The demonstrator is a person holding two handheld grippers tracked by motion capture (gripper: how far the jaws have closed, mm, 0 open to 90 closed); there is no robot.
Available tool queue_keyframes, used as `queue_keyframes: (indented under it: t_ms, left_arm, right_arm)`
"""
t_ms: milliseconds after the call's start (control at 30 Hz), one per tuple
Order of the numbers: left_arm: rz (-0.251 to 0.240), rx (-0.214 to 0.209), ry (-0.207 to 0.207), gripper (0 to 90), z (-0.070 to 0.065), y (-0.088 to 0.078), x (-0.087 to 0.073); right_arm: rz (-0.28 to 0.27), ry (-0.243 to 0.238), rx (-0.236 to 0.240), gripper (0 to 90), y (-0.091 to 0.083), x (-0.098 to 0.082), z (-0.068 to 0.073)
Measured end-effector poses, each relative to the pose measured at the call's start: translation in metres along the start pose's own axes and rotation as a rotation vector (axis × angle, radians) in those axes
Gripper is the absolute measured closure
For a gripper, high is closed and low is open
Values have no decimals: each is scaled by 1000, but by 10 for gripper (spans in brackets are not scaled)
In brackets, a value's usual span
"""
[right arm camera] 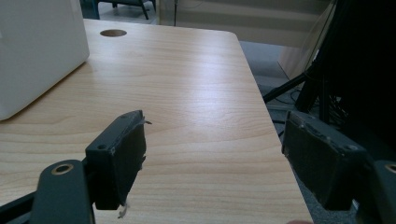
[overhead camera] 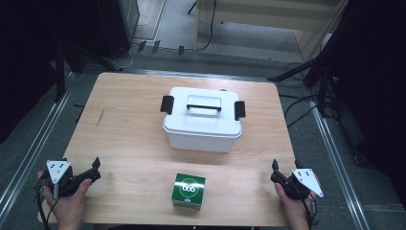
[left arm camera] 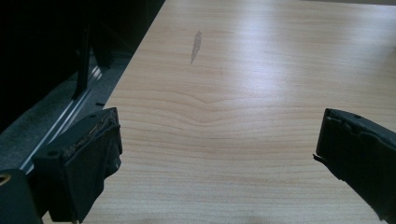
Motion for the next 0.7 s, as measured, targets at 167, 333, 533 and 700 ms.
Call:
queue_keyframes:
  t_ms: [167, 333, 533, 700]
  left_arm:
    - [-26, 93, 42, 301, -3, -7, 2]
    - [-55, 47, 40, 490, -28, -18, 7]
    - [-34, -33, 40, 581, -54, -20, 4]
    - [-5, -101, 51, 625, -80, -20, -1]
  right_arm:
    - [0, -21, -3, 338, -2, 2, 1]
    - [-46, -5, 41, 421, -16, 11, 13]
    - [-12, 8, 103, 488, -28, 15, 33]
    - [-2, -28, 178, 534, -44, 17, 68]
Point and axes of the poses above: each handheld gripper's, and its own axes: y roughly forward along the jaws, x roughly out of its top, z roughly to its left, the point moved 6 cm from there along y, roughly forward along the jaws, and after that the axes turned 10 degrees about -x, right-handed, at the moved point
